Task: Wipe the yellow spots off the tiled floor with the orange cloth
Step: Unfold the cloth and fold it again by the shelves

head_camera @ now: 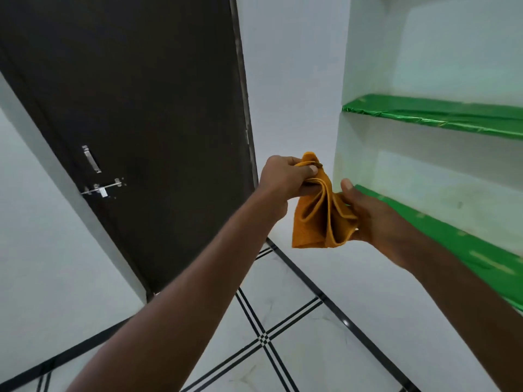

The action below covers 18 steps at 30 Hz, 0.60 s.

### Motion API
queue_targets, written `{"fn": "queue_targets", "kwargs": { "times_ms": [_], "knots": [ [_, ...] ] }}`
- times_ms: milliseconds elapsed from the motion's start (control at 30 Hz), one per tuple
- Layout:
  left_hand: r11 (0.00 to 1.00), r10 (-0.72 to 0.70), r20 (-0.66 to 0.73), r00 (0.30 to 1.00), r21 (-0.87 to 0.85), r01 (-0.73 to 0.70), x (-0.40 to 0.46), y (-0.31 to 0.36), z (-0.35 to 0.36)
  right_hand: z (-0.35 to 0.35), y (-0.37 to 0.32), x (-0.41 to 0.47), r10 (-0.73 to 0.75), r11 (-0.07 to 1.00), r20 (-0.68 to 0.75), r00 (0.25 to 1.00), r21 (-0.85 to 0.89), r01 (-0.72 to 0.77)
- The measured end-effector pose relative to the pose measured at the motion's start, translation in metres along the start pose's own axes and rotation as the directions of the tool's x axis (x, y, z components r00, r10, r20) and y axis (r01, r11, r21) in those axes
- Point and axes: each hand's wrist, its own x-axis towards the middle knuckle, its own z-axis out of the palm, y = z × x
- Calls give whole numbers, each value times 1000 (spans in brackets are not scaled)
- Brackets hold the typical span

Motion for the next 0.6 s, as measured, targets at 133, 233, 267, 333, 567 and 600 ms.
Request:
{"fn": "queue_targets", "kwargs": {
  "times_ms": [133, 233, 267, 333, 567, 600],
  "knots": [
    [1000, 13, 65, 998, 10, -14, -14, 8, 27, -20, 1, -15, -72, 992, -56, 996, -112, 66],
    [995, 46, 123, 991, 83, -57, -24, 11, 41, -39, -4, -25, -51, 980, -123, 991, -197, 26],
    [990, 57, 119, 991, 120, -71, -23, 10, 43, -43, -5, -28, -34, 981, -103, 994, -192, 13],
    [981, 67, 123, 990, 171, -88, -25, 5, 48, -51, -7, -38, 1, 980, -73, 997, -196, -15],
    [805, 190, 153, 970, 541, -243, -49, -28, 71, -56, -5, -37, 177, 984, -187, 966, 56, -169],
    [780, 227, 150, 962, 564, -272, -51, -31, 71, -57, -4, -37, 178, 984, -177, 968, 48, -172]
  ]
}}
